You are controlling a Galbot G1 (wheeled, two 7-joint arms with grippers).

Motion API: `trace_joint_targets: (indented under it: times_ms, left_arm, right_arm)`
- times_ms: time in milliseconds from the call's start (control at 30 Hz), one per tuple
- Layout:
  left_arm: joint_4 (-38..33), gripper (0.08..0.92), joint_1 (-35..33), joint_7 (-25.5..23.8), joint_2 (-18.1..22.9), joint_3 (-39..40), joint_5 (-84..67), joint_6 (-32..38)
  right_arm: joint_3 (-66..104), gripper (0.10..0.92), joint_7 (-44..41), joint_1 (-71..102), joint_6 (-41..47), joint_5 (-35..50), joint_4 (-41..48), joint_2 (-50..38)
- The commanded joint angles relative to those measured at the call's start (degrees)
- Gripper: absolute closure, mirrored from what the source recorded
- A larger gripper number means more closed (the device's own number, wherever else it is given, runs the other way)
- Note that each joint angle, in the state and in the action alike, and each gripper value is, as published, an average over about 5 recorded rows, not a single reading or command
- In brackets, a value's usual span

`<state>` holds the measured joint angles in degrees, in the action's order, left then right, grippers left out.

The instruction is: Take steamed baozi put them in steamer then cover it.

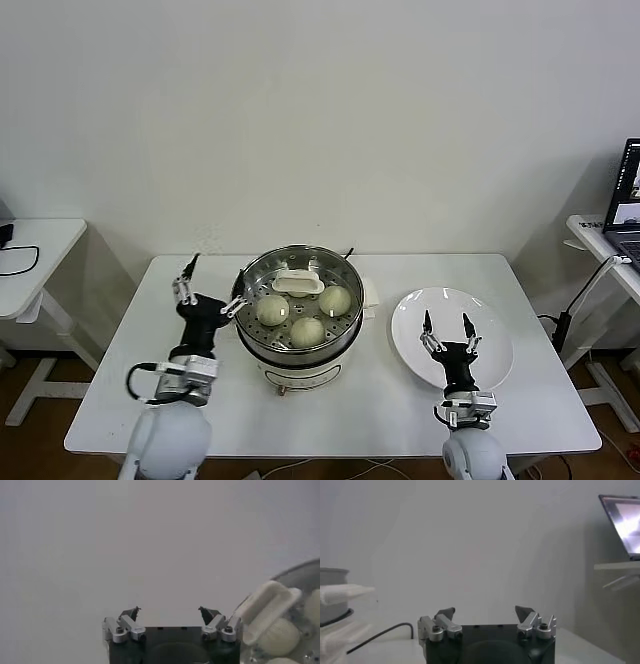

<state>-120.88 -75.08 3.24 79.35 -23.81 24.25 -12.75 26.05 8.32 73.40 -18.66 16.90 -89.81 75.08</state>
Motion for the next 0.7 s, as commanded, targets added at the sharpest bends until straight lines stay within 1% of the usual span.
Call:
trace_joint_targets:
  times_ms: [33,433,700]
  left_arm:
    - [10.0,0.177,-2.2,3.3,-0.4,-11.0,-23.5,16.0]
    - [13.2,0.177,-3.8,0.4,-0.8,-11.7,-23.4,17.8]
    - [13.8,0.177,-4.4,-0.7,-1.1,-11.8,-23.4,18.5]
  right_arm:
    - [-1.3,0.203,-0.9,1.2,2.3,3.5,-1.9,-1.2]
    - [-2.9,0.203,-0.6,2.5,3.0,2.4,-2.9,-1.2]
    - [-3.0,0.203,-0.1,3.3,3.9,1.7,-3.8,-0.8]
